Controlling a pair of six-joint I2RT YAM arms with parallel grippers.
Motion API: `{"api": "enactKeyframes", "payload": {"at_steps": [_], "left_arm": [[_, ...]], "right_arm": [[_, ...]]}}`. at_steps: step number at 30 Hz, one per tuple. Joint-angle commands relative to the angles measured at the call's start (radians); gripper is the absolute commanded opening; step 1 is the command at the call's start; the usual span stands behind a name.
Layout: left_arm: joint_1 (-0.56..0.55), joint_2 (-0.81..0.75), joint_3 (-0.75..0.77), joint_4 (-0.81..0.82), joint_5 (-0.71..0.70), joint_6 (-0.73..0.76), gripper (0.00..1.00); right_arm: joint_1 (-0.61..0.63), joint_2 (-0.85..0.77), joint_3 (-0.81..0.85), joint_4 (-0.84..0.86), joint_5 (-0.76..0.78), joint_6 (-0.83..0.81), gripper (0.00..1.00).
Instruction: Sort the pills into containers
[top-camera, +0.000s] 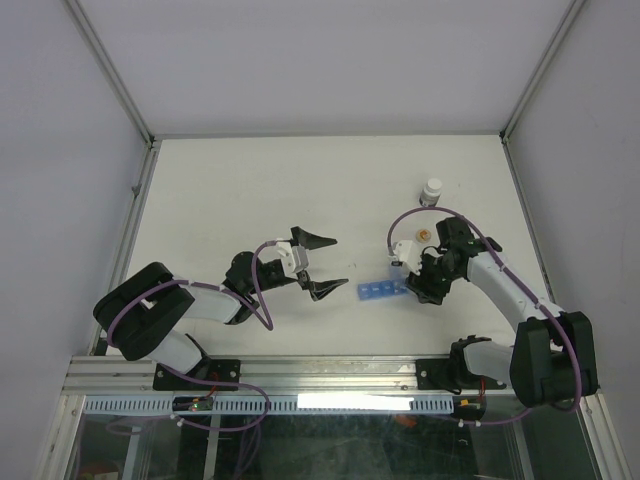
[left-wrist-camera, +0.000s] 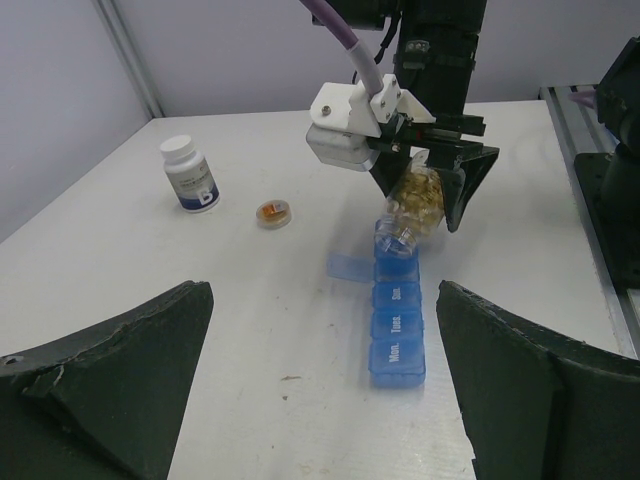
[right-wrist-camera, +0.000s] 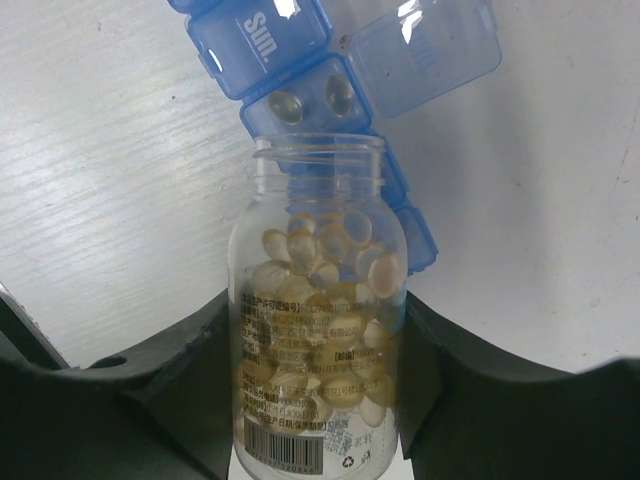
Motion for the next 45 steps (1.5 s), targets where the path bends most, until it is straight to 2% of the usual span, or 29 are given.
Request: {"api": "enactKeyframes", "payload": {"at_steps": [1, 7, 12, 17, 19, 22, 24, 25, 27, 31, 32, 34, 39, 45], "left_arm": [[0.008, -0.003, -0.006, 0.069, 0.037, 0.013, 0.99], [0.009, 0.002, -0.01, 0.116, 0.028, -0.036, 0.99], [0.018, -0.007, 0.039, 0.046, -0.055, -0.192, 0.99], [0.016, -0.029, 0.067, -0.029, -0.047, -0.366, 0.99], [0.005, -0.044, 0.078, -0.071, -0.046, -0.387, 0.99], [-0.011, -0.054, 0.12, -0.179, -0.063, -0.428, 0.96], [-0.013, -0.055, 0.13, -0.177, -0.061, -0.503, 0.94], [-0.012, -0.06, 0.126, -0.158, -0.056, -0.538, 0.93], [-0.012, -0.068, 0.115, -0.105, -0.058, -0.614, 0.92], [-0.022, -0.137, 0.115, -0.032, -0.095, -0.72, 0.93], [-0.029, -0.142, 0.123, -0.022, -0.113, -0.734, 0.94], [-0.043, -0.137, 0.15, -0.025, -0.156, -0.741, 0.95], [-0.065, -0.047, 0.287, -0.099, -0.232, -0.789, 0.96], [-0.122, 0.027, 0.384, -0.159, -0.333, -0.727, 0.97]], "right_arm": [[-0.006, -0.014, 0.025, 0.005, -0.035, 0.005, 0.0], [-0.042, -0.07, 0.031, 0.004, -0.107, -0.005, 0.0], [-0.094, -0.19, 0.042, 0.023, -0.219, -0.002, 0.0], [-0.116, -0.304, 0.085, 0.13, -0.336, 0.094, 0.0], [-0.114, -0.308, 0.127, 0.188, -0.403, 0.183, 0.0], [-0.123, -0.286, 0.178, 0.331, -0.545, 0.392, 0.0], [-0.148, -0.28, 0.167, 0.486, -0.676, 0.547, 0.0], [-0.161, -0.281, 0.146, 0.614, -0.758, 0.643, 0.0], [-0.186, -0.284, 0.077, 0.884, -0.824, 0.869, 0.0], [-0.25, -0.299, -0.131, 1.449, -0.847, 1.294, 0.0], [-0.269, -0.307, -0.172, 1.548, -0.836, 1.331, 0.0], [-0.305, -0.325, -0.207, 1.616, -0.82, 1.385, 0.0], [-0.337, -0.35, -0.237, 1.642, -0.796, 1.399, 0.0], [-0.372, -0.377, -0.228, 1.609, -0.799, 1.402, 0.0]]}}
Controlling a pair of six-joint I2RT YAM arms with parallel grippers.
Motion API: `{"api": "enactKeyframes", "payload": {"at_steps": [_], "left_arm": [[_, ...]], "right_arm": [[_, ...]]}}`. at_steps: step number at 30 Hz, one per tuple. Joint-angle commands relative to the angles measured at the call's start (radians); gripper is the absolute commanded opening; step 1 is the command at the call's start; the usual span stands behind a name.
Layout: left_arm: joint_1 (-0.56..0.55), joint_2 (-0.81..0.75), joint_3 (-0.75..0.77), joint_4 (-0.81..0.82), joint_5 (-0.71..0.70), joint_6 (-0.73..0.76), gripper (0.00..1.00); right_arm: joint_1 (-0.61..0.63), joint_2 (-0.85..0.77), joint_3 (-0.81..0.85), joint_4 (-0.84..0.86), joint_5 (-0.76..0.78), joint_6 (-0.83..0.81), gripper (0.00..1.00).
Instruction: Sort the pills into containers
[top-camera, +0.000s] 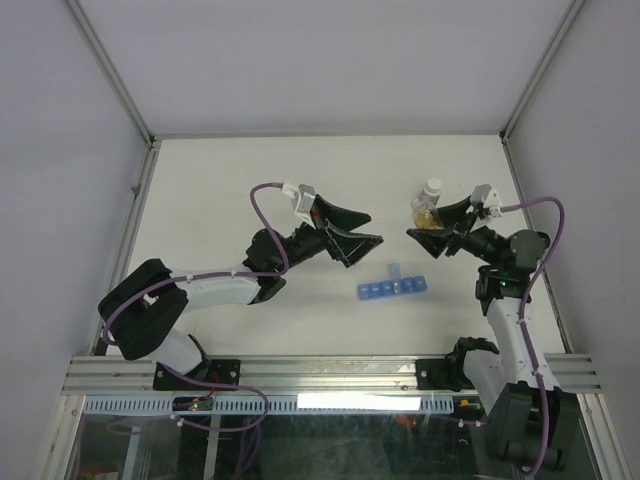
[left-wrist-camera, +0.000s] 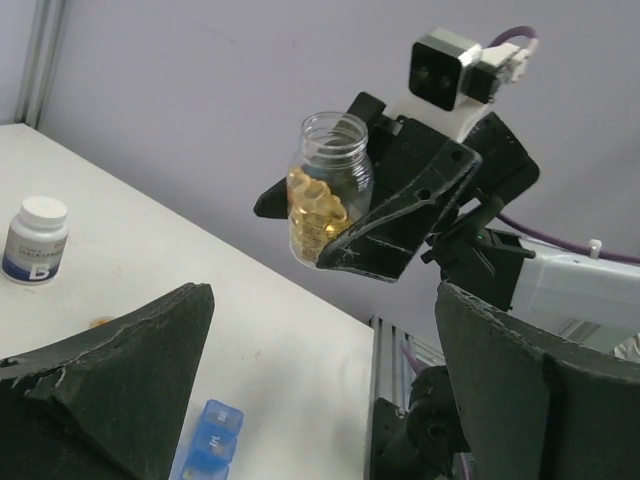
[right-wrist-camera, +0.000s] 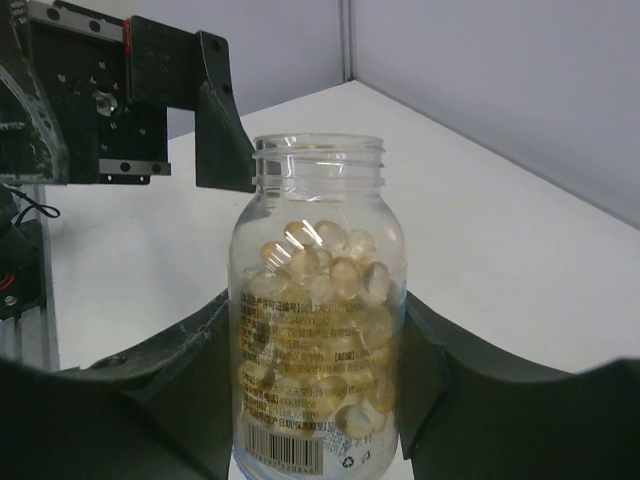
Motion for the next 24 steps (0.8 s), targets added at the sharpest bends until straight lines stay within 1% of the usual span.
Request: {"api": "enactKeyframes", "payload": {"at_steps": [1, 3, 7, 9, 12, 15, 16, 20, 21, 24], "left_arm": [[-0.026, 0.04, 0.064, -0.042, -0.099, 0.014, 0.97], [-0.025, 0.064, 0.093, -0.12, -0.119, 0.046, 0.98], [-0.019, 0.14, 0.218, -0.417, -0.155, 0.117, 0.97], [-0.016, 0.203, 0.283, -0.529, -0.134, 0.167, 0.95], [-0.022, 0.305, 0.462, -0.774, -0.107, 0.238, 0.92], [-0.049, 0.41, 0.618, -0.955, -0.159, 0.324, 0.9], [-0.059, 0.442, 0.666, -1.002, -0.186, 0.345, 0.9], [-0.09, 0.591, 0.868, -1.173, -0.244, 0.402, 0.81], [-0.096, 0.627, 0.918, -1.211, -0.257, 0.412, 0.81], [-0.106, 0.718, 1.05, -1.281, -0.29, 0.436, 0.78]], "right_arm": [[-0.047, -0.034, 0.025, 0.057, -0.007, 0.043, 0.0], [-0.079, -0.04, 0.037, 0.018, 0.009, 0.036, 0.0], [-0.144, -0.046, 0.063, -0.108, 0.09, -0.009, 0.0], [-0.177, -0.048, 0.069, -0.131, 0.115, -0.009, 0.0], [-0.218, -0.057, 0.071, -0.138, 0.134, 0.011, 0.0], [-0.263, -0.07, 0.072, -0.147, 0.165, 0.031, 0.0], [-0.277, -0.073, 0.076, -0.159, 0.18, 0.036, 0.0], [-0.322, -0.079, 0.08, -0.191, 0.224, 0.052, 0.0], [-0.331, -0.08, 0.081, -0.192, 0.227, 0.057, 0.0], [-0.35, -0.08, 0.08, -0.19, 0.229, 0.071, 0.0]]}}
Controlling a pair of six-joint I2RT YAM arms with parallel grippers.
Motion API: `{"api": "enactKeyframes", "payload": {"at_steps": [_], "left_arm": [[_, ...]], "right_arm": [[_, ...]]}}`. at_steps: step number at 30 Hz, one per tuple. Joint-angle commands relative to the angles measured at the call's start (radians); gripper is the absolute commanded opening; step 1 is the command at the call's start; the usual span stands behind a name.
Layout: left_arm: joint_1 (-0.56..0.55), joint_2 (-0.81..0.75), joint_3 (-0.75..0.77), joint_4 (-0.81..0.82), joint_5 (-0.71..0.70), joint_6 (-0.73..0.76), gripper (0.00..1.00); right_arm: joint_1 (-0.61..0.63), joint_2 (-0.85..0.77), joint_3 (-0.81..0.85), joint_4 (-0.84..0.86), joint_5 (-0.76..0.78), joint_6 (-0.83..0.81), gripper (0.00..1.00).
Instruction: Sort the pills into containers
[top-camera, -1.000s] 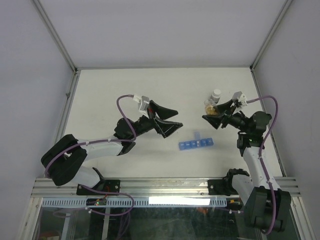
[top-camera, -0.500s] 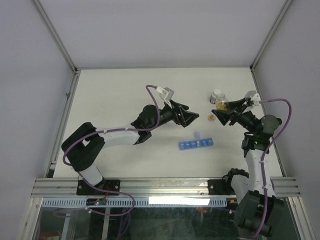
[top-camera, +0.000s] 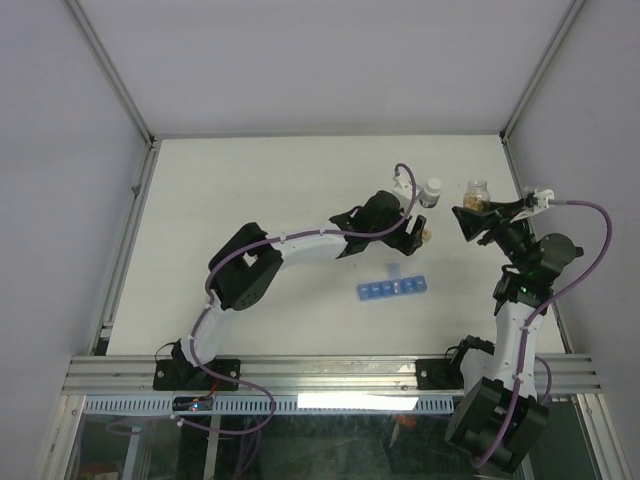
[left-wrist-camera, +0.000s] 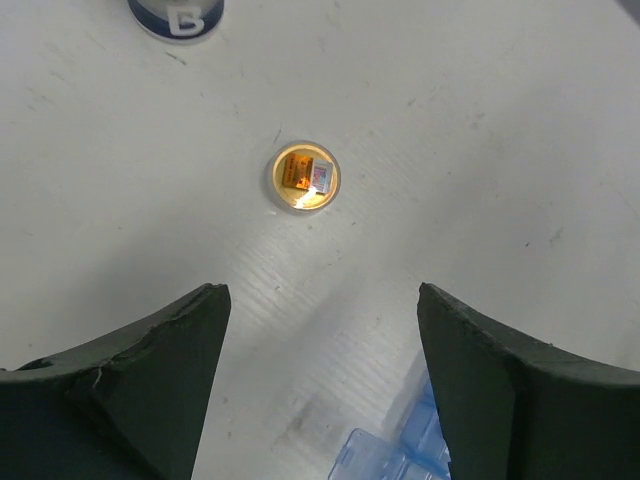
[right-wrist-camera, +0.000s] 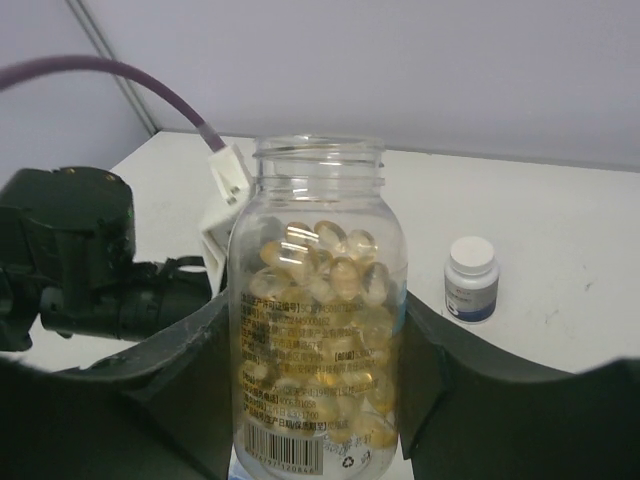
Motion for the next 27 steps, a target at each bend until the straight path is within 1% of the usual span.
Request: {"api": "enactKeyframes", "payload": {"at_steps": [1, 7, 11, 16, 27], "left_arm": [[-0.021, 0.1, 0.194, -0.183, -0.079, 0.091, 0.76], [-0.022, 0.244, 0.385, -0.199, -0.109, 0.106, 0.75], [-0.023, 0.298, 0.46, -0.198, -0.134, 0.11, 0.75], [-0.026, 0.343, 0.514, -0.197, -0.165, 0.12, 0.74], [-0.045, 0.388, 0.573, -0.195, -0.148, 0.137, 0.68]], "right_arm": [[-0.031, -0.017, 0.051, 0.01, 0.041, 0.037, 0.0], [-0.048, -0.013, 0.049, 0.022, 0.039, 0.054, 0.0], [-0.058, -0.013, 0.047, 0.029, 0.036, 0.067, 0.0], [-0.067, -0.011, 0.043, 0.038, 0.033, 0.076, 0.0], [-0.073, -0.004, 0.04, 0.048, 0.027, 0.083, 0.0]]}}
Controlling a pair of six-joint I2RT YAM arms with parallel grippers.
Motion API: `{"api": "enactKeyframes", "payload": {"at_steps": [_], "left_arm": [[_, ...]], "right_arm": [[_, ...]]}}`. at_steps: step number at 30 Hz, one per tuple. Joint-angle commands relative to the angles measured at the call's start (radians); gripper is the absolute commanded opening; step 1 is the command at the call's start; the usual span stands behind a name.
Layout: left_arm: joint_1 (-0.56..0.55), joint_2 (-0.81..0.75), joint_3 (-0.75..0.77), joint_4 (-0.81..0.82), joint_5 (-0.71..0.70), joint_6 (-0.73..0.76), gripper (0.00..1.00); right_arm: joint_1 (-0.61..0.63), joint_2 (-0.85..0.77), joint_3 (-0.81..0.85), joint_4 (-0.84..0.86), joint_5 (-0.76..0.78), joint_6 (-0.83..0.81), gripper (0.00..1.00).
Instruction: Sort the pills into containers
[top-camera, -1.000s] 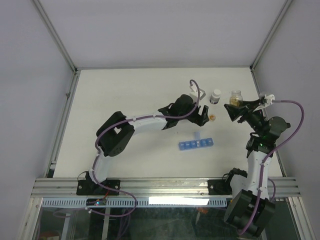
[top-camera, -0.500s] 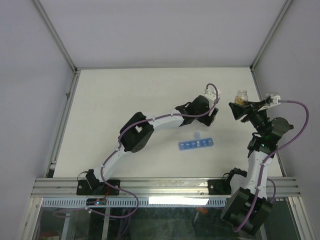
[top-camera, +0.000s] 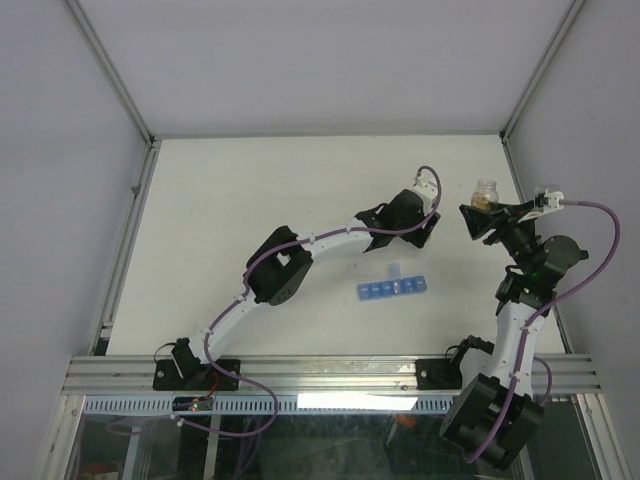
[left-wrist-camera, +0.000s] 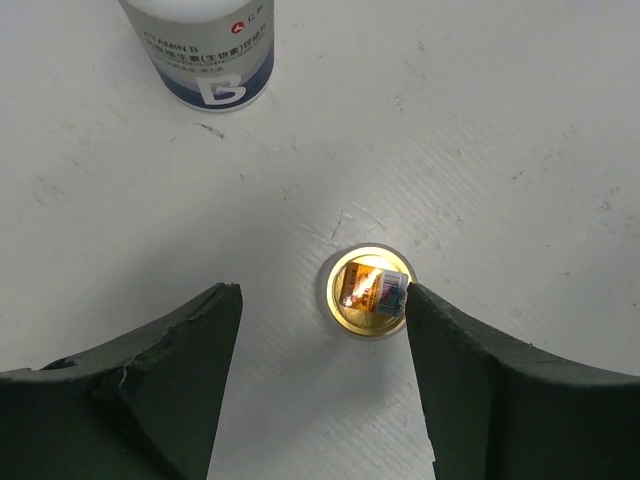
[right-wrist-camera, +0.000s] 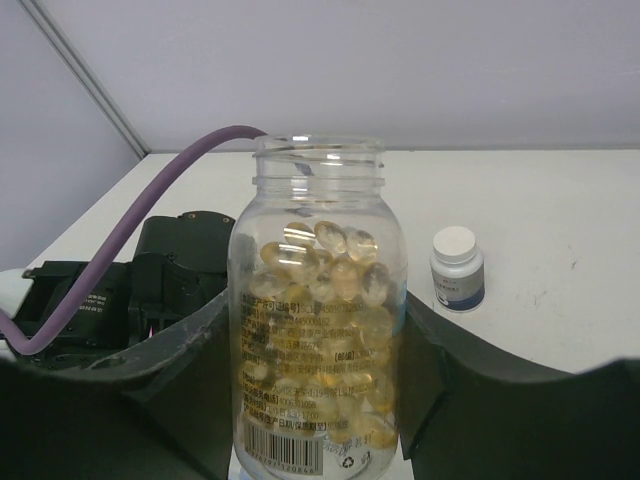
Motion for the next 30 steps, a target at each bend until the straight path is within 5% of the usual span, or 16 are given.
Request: {"api": "enactKeyframes", "payload": {"at_steps": [1, 30], "left_arm": [[-0.024, 0.007, 0.068, 0.021, 0.0, 0.037, 0.68], [-0.049, 0.094, 0.146, -0.007, -0.062, 0.11, 0.54]], "right_arm": [[-0.011, -0.005, 0.038, 0.061, 0.004, 0.017, 0.0], [-0.022, 0.001, 0.033, 0.074, -0.007, 0.036, 0.0]]}}
